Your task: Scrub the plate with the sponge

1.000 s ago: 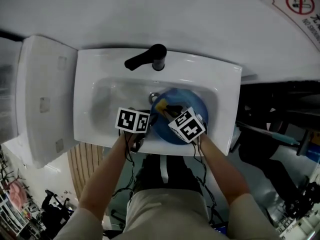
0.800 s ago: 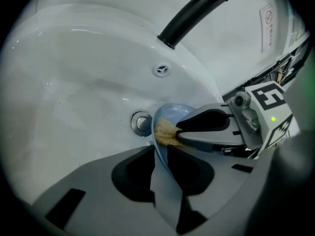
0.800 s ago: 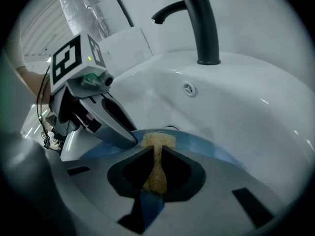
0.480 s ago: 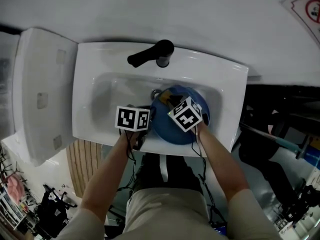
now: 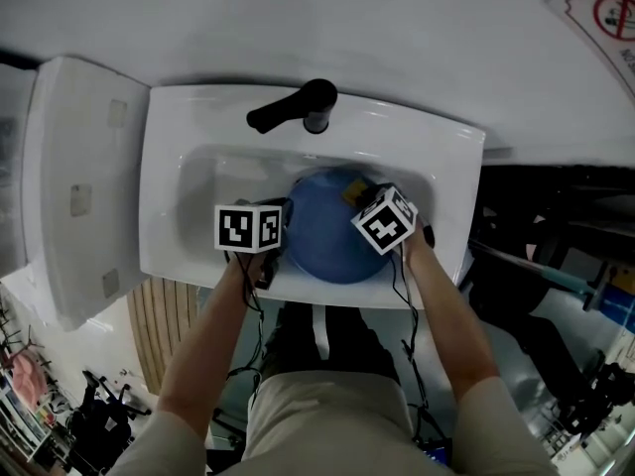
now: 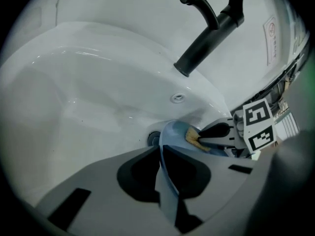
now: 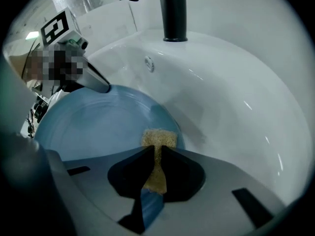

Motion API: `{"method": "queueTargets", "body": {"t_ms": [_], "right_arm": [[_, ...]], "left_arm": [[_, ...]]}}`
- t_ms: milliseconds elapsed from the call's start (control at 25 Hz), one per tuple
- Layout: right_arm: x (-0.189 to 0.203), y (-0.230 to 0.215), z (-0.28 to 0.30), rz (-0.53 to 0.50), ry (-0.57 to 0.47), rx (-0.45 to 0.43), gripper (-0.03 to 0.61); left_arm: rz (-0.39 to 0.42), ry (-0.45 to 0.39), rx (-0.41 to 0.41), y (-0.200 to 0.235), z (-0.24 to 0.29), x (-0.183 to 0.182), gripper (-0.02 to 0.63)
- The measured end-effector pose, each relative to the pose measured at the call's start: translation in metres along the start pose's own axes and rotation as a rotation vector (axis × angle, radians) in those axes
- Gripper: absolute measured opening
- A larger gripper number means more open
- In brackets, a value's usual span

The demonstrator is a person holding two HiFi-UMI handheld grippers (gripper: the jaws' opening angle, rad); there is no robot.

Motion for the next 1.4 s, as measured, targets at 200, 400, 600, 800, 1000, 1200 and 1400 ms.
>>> {"method": "queueTargets", "body": {"t_ms": [200,400,600,800,1000,1200,1400], "right_arm": [[0.019,0.028,-0.026,-0.045,0.061,-0.118,0.055],[0.022,0.088,-0.06,-0.098,0.051,-0.37,0.055],[-0.02,0.137,-0.065,-0.193,-0.082,-0.508,0.06],[-0.063,0.135,-0.046,-0.162,-0.194,-0.501,0.063],[-0.088,0.097,-0.022,-0.074,-0.269,-0.35,0.061],[-0.082,0.043,0.004,-0.02,-0.256,-0.102,0.058],[-0.033,0.008,0.013,-0.027,-0.081,-0.005,0.057]], "left_arm": [[-0.015,-0.025,-0.012,0.003,-0.001,-0.003,0.026],[-0.007,-0.021,-0.01,0.003,-0.001,-0.001,0.026],[-0.027,-0.032,0.0,0.001,-0.005,-0.003,0.028],[-0.016,-0.035,0.0,0.0,-0.011,-0.002,0.028],[-0.003,-0.043,0.012,-0.006,-0.016,-0.003,0.035],[0.016,-0.053,0.016,-0.008,-0.019,-0.002,0.044],[-0.008,-0.069,0.013,-0.001,-0.018,-0.001,0.041]]}}
Point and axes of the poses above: the fingertips, and each gripper's own axes: z forward along the fingers, y to its left, x out of its underside, the point moved 3 cm from there along -z, backward along the fingers, and after that the axes turned 12 degrees about -z, right-handed, at the moved point
